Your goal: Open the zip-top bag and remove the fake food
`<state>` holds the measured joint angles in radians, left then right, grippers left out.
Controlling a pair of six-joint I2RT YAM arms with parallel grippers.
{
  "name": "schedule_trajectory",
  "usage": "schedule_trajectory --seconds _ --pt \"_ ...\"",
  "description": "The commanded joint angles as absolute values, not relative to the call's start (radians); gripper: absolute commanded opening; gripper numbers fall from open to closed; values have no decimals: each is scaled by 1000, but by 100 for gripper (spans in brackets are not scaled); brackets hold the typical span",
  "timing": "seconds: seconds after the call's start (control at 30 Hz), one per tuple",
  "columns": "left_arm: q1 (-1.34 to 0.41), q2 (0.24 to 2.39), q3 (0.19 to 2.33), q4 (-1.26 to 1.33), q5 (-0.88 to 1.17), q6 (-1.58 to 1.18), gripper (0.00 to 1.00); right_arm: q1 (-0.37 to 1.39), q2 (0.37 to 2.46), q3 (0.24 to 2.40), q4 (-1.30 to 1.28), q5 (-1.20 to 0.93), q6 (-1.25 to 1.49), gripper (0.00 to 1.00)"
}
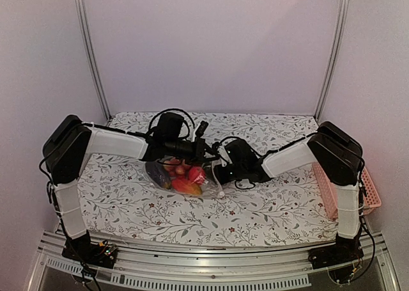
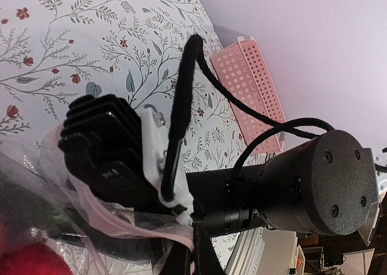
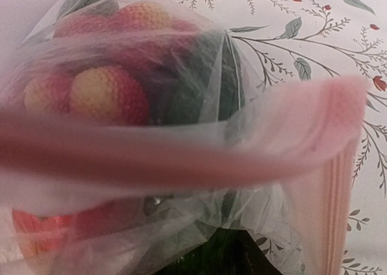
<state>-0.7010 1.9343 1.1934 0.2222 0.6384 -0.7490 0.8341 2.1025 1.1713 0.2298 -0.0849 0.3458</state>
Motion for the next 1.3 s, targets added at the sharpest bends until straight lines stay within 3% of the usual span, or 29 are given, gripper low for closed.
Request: schedule_trajectory --seconds 0.0,0.27,0.53,0.9,1.07,1.27 --pt "-689 1957 1179 254 643 -750 0 842 2093 1123 124 -17 334 28" --pt "-671 1977 1174 250 620 -749 0 842 1915 1097 58 -26 305 15" --pt "-667 2005 1183 255 607 -748 0 842 1804 1088 -118 -49 256 13" --pt "-651 2031 1191 261 619 -745 0 814 1548 860 -276 -73 262 13" --pt "-650 2047 1211 264 637 -747 0 746 1388 810 -344 -54 303 13" --pt "-648 2057 1215 273 646 -756 0 530 1180 764 -457 -13 373 12"
